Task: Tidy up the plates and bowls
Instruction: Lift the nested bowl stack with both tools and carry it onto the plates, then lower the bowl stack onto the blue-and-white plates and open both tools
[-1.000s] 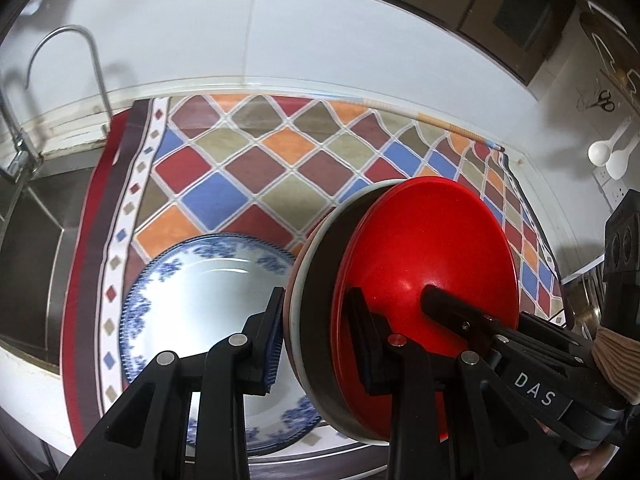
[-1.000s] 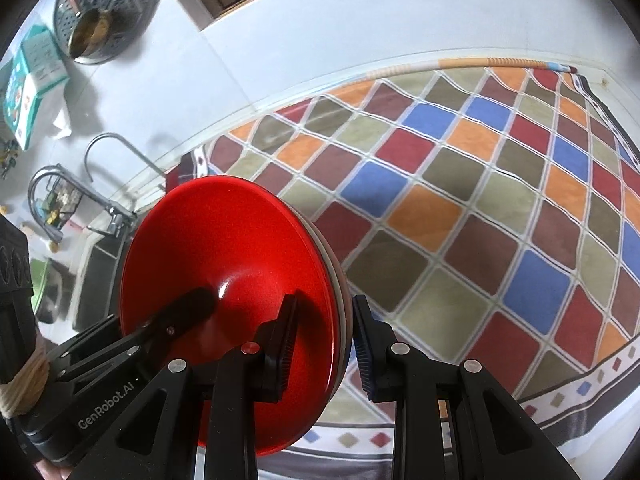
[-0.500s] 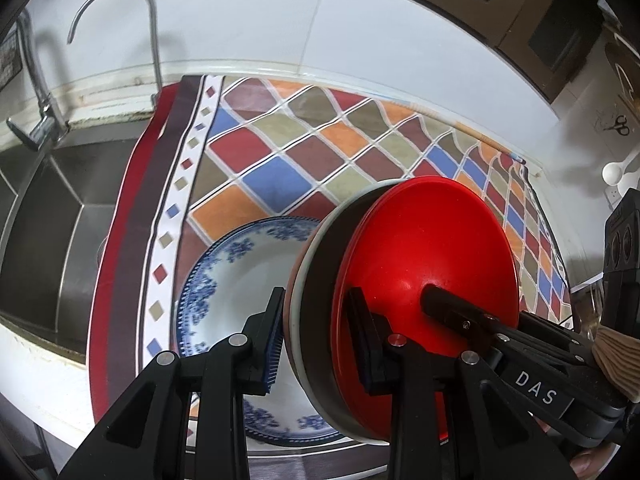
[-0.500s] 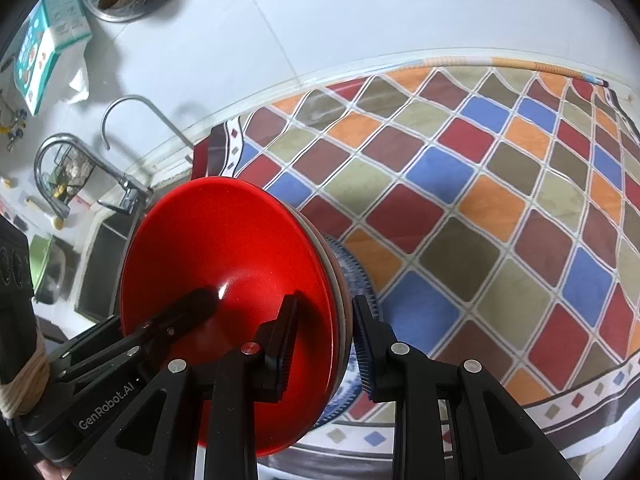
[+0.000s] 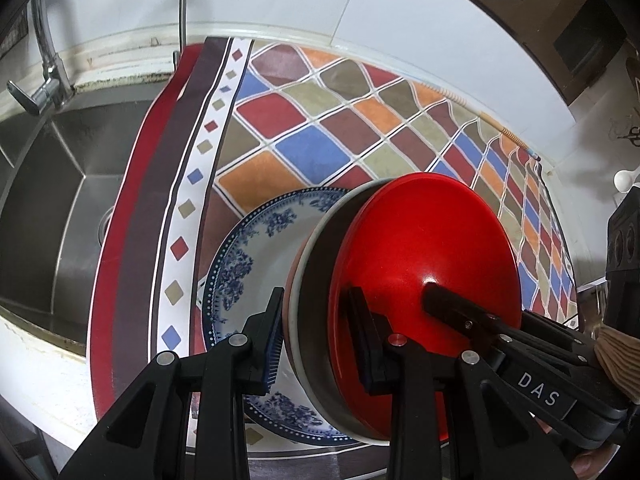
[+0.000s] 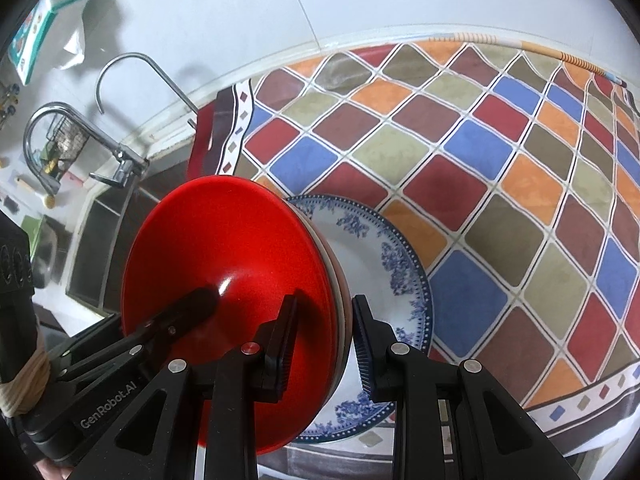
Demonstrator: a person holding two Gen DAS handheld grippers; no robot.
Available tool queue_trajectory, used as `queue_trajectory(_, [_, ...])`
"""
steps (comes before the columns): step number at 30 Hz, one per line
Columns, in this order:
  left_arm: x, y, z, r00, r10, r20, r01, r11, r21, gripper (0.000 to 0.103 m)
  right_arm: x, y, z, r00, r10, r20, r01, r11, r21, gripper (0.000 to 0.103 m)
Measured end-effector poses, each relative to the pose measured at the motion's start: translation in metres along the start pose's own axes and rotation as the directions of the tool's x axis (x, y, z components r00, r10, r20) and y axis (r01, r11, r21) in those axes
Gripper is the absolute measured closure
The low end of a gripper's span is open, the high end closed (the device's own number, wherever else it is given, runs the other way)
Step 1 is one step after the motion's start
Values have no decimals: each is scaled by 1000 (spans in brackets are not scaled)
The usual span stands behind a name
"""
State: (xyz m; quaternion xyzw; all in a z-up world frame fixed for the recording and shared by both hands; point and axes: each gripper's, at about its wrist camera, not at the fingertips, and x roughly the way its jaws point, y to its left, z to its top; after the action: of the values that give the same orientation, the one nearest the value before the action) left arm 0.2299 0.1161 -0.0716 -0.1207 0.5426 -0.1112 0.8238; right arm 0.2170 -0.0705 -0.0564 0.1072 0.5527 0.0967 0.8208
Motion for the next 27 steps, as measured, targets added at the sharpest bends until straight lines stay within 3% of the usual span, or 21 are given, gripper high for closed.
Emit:
queue_trajectory(19, [29, 10, -3, 997, -14, -74, 15, 1000, 12, 72, 31, -3, -3, 997, -33, -74, 36, 998, 43, 75])
queue_trajectory(24, [29, 10, -1, 997, -26, -70, 27, 999, 19, 73, 34, -4, -3, 996, -45, -75, 48, 998, 38, 74])
queue_trajectory(27, [26, 9, -1, 998, -27, -56, 29, 999, 30, 68, 33, -3, -3, 996, -55, -64, 57, 998, 28, 74])
